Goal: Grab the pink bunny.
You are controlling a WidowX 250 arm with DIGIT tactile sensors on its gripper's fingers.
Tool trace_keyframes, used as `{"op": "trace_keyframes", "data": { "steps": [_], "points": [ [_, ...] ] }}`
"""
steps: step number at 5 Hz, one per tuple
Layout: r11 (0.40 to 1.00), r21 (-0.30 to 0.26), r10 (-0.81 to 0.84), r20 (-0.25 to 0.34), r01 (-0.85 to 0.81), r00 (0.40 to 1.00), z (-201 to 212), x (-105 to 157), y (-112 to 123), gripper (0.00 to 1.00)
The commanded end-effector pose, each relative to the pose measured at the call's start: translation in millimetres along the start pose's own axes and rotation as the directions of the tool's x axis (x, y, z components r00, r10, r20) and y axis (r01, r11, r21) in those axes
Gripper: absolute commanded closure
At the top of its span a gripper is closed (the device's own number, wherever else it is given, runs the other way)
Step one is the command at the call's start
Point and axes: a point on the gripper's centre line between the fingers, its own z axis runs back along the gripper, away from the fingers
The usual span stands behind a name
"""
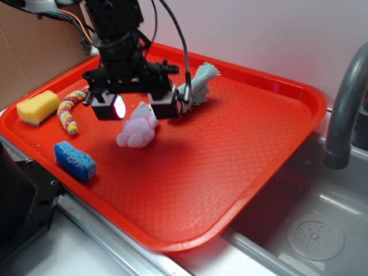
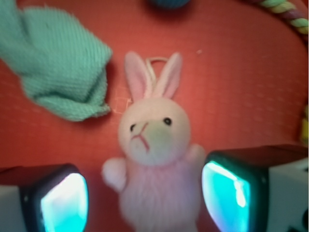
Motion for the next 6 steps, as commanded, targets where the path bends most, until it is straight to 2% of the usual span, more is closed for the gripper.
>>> {"op": "trace_keyframes", "data": {
  "steps": [1, 2, 3, 4, 5, 6],
  "points": [
    [0.997, 0.047, -0.057, -0.054, 0.06, 0.997, -26, 11, 3, 0.43],
    [0.997, 0.015, -0.073, -0.026, 0.073, 0.997, 3, 17, 5, 1.0],
    [0.962, -0.089, -0.262, -0.029, 0.259, 0.965, 52, 28, 11, 1.0],
    [0.907, -0.15, -0.396, 0.018, 0.394, 0.918, 103, 31, 29, 1.0],
    [0.894, -0.066, -0.442, 0.027, 0.443, 0.896, 154, 35, 42, 1.0],
    [0.886, -0.064, -0.456, 0.065, 0.46, 0.887, 175, 40, 46, 1.0]
  ]
}}
